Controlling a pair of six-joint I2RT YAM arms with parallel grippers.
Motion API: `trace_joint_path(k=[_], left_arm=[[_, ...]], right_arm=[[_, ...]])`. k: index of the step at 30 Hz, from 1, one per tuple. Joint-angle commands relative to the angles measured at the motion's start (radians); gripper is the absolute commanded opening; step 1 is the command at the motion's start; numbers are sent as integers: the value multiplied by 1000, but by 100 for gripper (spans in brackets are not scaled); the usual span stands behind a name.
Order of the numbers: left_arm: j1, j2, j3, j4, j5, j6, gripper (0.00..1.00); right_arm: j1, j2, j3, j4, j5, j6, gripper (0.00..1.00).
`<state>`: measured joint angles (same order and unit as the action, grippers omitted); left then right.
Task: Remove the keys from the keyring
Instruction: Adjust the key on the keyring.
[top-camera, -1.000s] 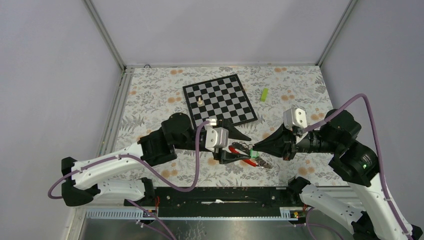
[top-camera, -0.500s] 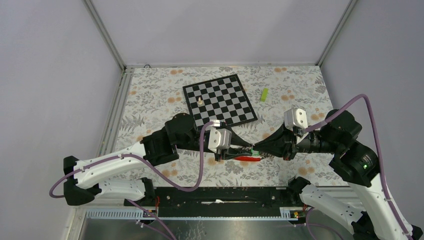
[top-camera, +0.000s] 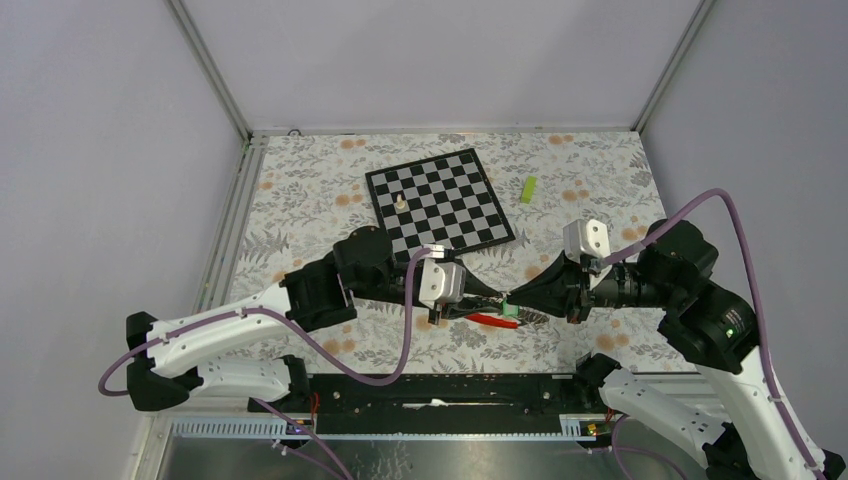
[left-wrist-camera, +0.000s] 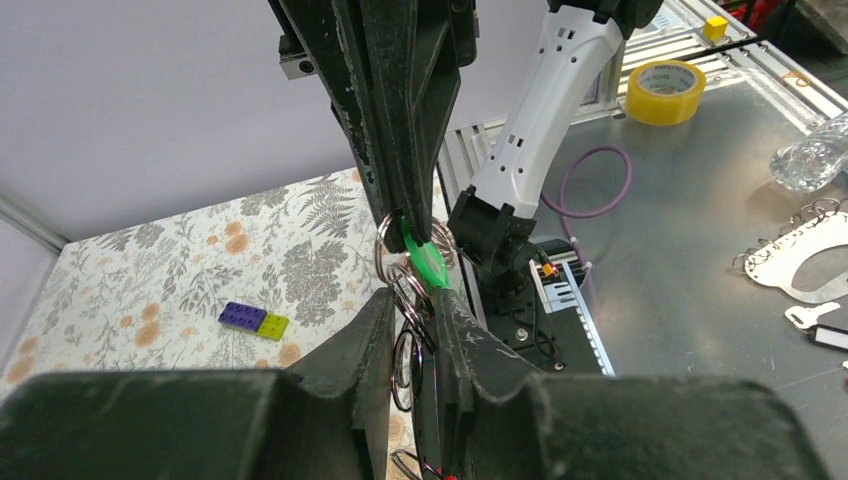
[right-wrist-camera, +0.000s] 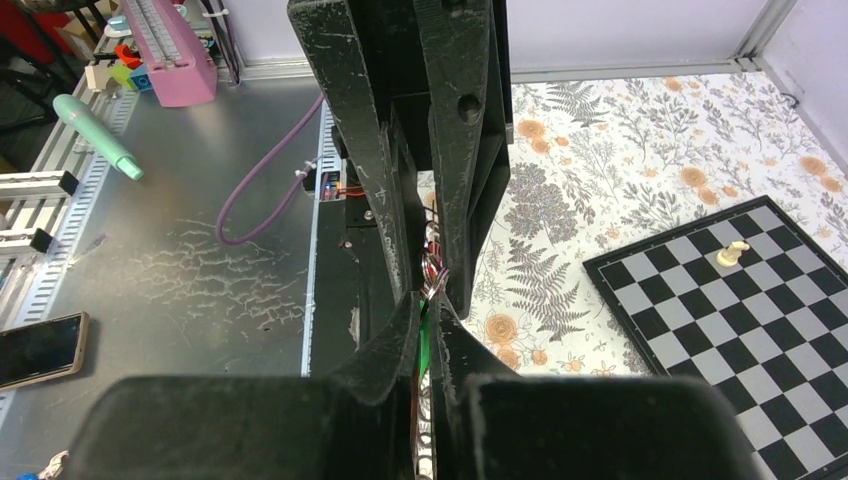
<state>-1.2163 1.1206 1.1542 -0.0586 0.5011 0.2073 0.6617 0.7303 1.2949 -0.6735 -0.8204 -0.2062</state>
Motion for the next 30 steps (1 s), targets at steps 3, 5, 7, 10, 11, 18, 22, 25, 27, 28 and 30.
trace_joint_path(k=[3, 5, 7, 10, 11, 18, 22, 25, 27, 28, 30], left_arm=[[1, -23, 64, -76, -20, 56, 0], [1, -27, 69, -93, -26, 63, 0], [1, -31, 70, -103, -29, 66, 0], [1, -39, 69, -111, -39, 69, 0], [1, -41, 69, -113, -43, 70, 0], [1, -34, 90, -165, 2, 135, 0], [1, -20, 109, -194, 22, 178, 0], [1, -35, 88, -156, 2, 183, 0], [1, -48, 70, -125, -17, 185, 0], [1, -57, 59, -108, -30, 183, 0], [1, -67, 44, -81, -53, 175, 0]], right_arm=[[1, 0, 46, -8, -7, -11, 0], [1, 4, 49, -17, -5, -11, 0], [2, 7, 49, -24, -7, -10, 0], [1, 11, 46, -34, -8, -3, 0], [2, 12, 46, -38, -9, -2, 0], [2, 7, 11, -19, -17, 43, 1], [2, -7, -34, 38, -21, 90, 1], [2, -23, -78, 103, -26, 146, 3], [2, -35, -115, 149, -30, 181, 5], [1, -40, -129, 171, -34, 195, 6], [2, -51, -155, 208, -45, 229, 8]])
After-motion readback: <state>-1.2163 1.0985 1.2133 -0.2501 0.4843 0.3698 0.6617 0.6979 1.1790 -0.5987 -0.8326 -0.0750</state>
